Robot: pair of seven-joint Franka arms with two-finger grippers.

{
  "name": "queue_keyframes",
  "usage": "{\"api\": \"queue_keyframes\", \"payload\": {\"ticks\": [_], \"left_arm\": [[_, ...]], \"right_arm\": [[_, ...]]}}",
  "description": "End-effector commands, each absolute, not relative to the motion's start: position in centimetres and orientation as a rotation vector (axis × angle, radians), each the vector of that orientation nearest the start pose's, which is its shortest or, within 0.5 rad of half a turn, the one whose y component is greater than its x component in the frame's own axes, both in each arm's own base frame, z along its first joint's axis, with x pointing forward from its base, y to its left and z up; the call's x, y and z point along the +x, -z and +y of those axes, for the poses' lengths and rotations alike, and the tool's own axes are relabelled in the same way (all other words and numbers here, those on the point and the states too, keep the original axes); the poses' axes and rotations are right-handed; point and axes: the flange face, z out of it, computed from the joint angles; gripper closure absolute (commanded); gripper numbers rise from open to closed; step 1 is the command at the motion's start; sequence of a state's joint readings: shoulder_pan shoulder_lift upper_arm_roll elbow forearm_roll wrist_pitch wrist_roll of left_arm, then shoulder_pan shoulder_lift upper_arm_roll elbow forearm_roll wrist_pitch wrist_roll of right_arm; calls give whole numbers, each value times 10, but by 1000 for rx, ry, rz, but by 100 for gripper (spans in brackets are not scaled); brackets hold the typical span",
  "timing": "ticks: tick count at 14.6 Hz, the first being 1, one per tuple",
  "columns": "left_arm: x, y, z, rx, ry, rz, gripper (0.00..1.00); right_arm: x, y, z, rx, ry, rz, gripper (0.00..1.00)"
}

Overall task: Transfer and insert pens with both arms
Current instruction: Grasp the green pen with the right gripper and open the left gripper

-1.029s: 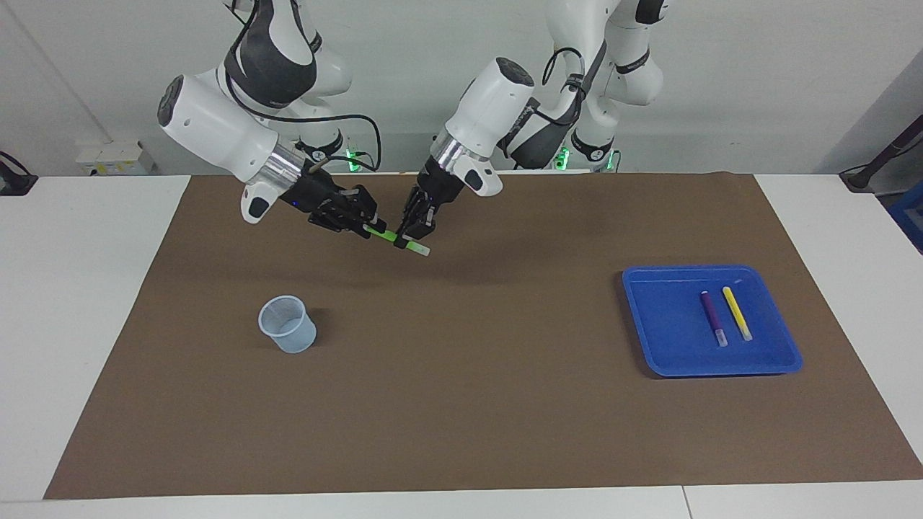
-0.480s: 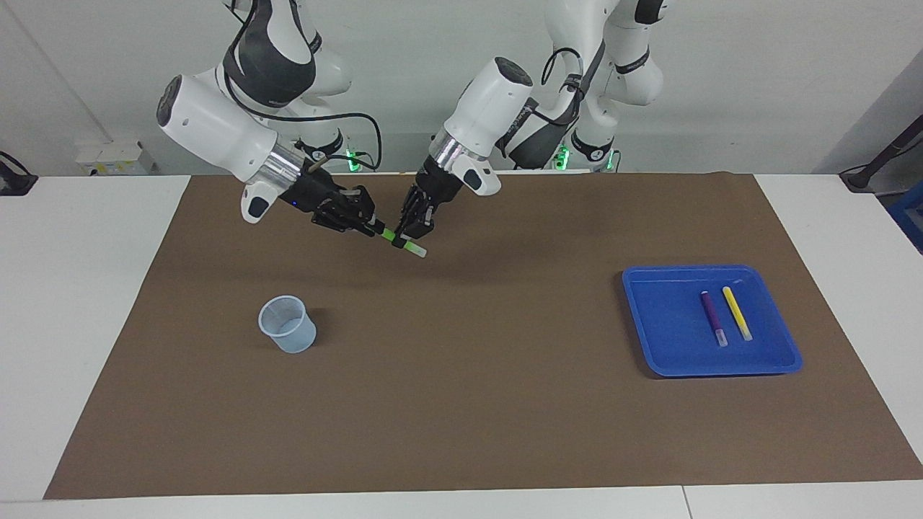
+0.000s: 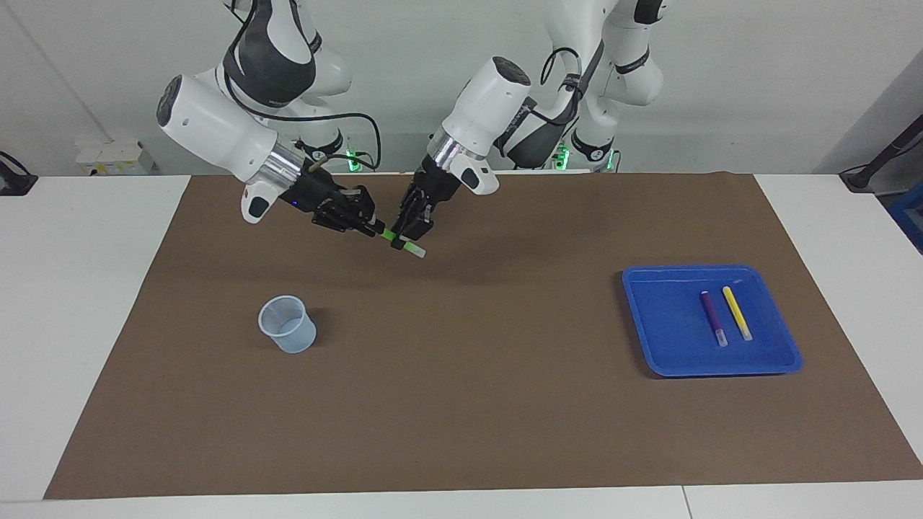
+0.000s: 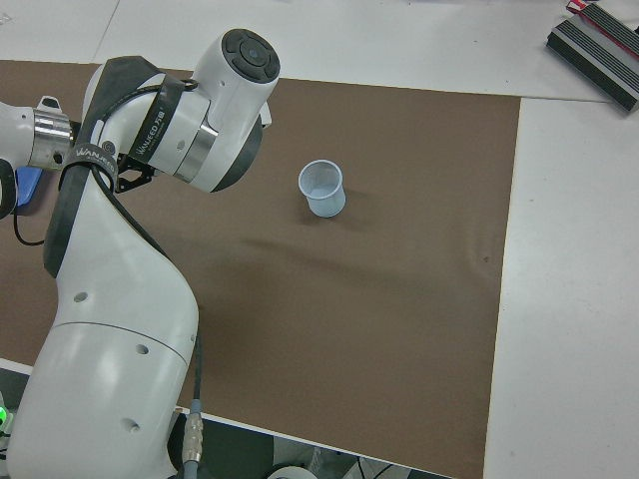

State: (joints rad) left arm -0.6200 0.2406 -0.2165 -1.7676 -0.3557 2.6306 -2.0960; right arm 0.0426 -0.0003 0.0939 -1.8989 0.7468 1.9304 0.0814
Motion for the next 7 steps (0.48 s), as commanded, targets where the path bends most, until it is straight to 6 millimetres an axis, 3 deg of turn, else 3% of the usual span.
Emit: {"api": "queue_keyframes", "payload": {"ticks": [1,4,7], "left_arm": [[457,-505,-479,1834,344,1744,20],[465,-517,-461,1847,339,1773,18],[492,-533,-413,1838,315,1845,17]], "right_arm": [[562,-520,123,-2424,-32,221,100],[564,-525,116,-2487,-11,192,100],[567,-528,102,-2591,17,153,100]]}}
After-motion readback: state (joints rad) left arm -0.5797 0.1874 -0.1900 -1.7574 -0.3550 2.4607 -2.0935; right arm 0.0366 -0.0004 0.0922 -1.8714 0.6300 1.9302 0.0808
